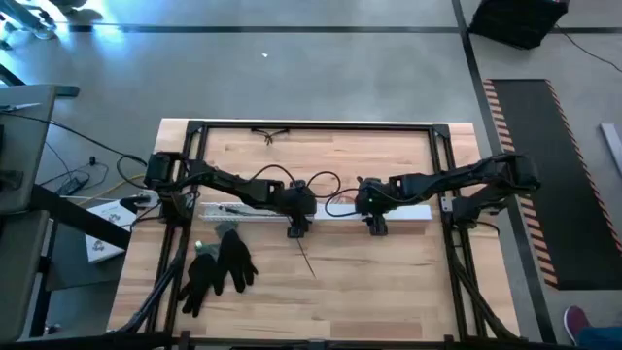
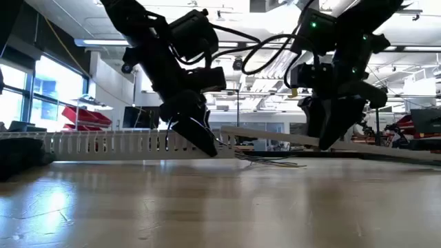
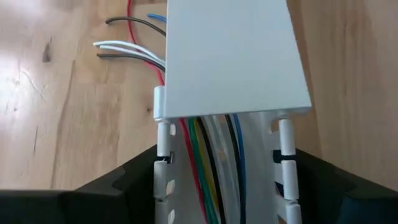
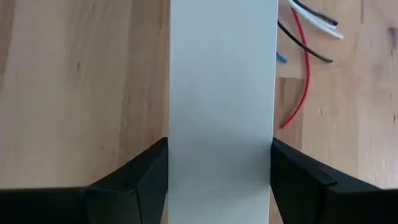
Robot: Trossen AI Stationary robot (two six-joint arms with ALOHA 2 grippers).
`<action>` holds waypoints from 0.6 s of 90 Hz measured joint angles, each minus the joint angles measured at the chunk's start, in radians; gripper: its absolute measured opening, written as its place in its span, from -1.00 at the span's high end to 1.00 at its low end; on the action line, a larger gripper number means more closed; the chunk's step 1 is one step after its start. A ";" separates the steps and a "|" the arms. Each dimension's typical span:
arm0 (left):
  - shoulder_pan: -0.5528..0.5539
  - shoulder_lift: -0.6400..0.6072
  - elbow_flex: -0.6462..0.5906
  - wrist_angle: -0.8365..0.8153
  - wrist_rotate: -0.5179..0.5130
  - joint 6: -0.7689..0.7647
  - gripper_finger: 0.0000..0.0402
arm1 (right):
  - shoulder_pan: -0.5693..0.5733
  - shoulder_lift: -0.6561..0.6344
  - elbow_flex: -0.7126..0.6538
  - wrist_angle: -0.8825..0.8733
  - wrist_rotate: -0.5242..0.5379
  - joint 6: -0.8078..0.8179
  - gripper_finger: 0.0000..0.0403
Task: Ziptie cables
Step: Close the white cable duct
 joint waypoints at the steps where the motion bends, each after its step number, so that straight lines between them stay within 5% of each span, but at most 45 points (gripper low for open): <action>1: 0.000 0.000 0.000 0.000 0.001 -0.001 -0.25 | 0.002 0.000 0.004 -0.007 0.004 -0.002 -0.04; 28: 0.000 0.001 0.000 -0.030 0.045 -0.036 -0.25 | 0.017 0.000 0.082 -0.153 0.082 -0.004 -0.04; 54: -0.001 0.001 0.000 -0.028 0.040 -0.043 -0.25 | 0.017 0.000 0.091 -0.165 0.050 0.006 -0.04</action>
